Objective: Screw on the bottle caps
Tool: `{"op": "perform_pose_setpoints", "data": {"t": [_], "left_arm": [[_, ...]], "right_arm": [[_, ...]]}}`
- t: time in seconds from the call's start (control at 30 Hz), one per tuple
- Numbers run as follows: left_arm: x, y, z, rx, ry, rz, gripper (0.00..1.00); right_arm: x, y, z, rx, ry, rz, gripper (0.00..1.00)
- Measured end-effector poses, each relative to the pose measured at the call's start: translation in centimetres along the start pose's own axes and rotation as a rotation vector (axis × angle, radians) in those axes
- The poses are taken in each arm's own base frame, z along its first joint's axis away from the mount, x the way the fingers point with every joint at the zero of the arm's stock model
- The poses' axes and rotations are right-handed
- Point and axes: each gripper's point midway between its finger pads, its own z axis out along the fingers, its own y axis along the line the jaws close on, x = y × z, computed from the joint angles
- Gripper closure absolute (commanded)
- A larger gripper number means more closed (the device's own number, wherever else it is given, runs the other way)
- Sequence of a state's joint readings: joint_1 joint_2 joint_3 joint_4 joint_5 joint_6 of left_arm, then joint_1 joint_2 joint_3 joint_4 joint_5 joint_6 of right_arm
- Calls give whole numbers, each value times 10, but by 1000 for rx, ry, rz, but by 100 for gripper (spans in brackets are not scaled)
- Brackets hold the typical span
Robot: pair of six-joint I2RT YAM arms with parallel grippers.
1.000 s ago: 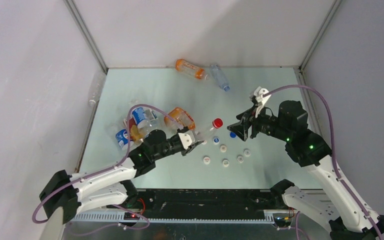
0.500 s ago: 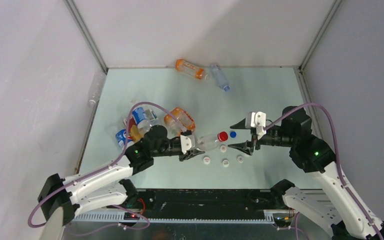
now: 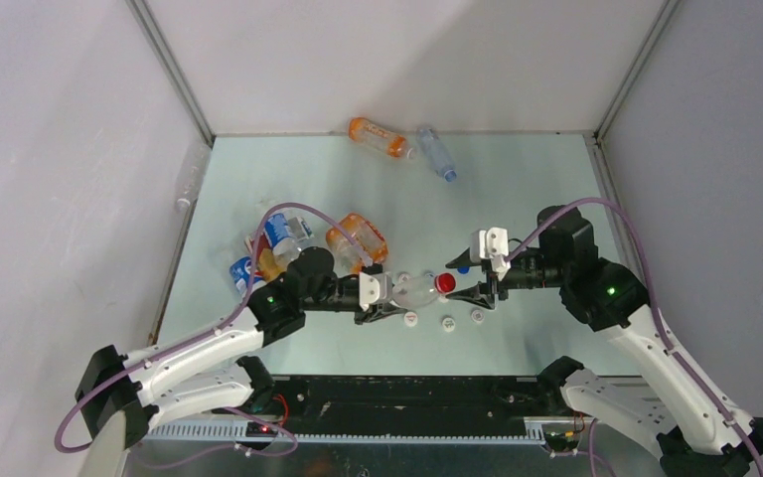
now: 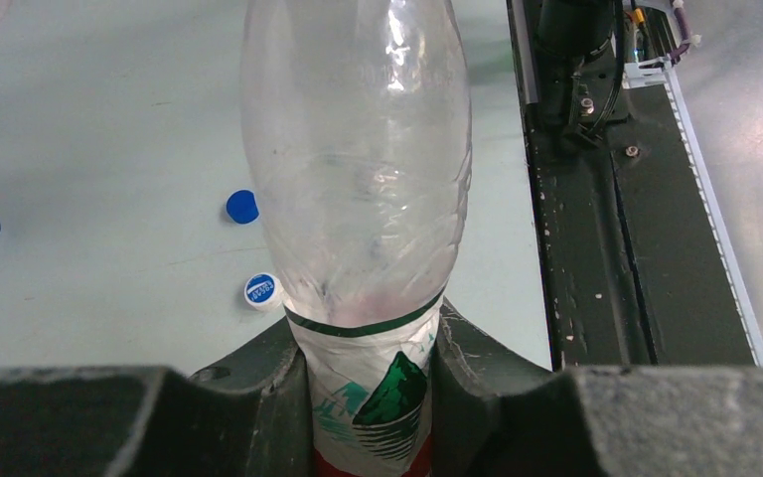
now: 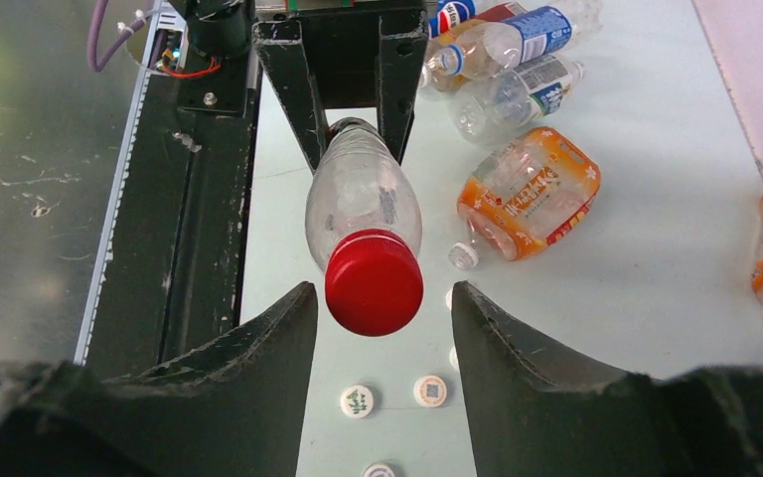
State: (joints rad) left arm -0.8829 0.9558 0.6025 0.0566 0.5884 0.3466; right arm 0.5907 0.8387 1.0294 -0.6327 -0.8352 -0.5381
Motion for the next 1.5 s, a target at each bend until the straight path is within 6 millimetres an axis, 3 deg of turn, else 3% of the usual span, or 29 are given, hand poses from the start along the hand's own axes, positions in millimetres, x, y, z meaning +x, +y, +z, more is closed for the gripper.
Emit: {"op": "perform_pose_setpoints", "data": {"t": [1.0, 1.5], "left_arm": [[-2, 0, 2, 24, 6, 37, 91], [5, -2, 4, 39, 28, 20, 91]], "right_arm": [[-1, 8, 1, -27, 1, 16, 49], [-2, 9, 1, -23, 0, 38, 58]]}}
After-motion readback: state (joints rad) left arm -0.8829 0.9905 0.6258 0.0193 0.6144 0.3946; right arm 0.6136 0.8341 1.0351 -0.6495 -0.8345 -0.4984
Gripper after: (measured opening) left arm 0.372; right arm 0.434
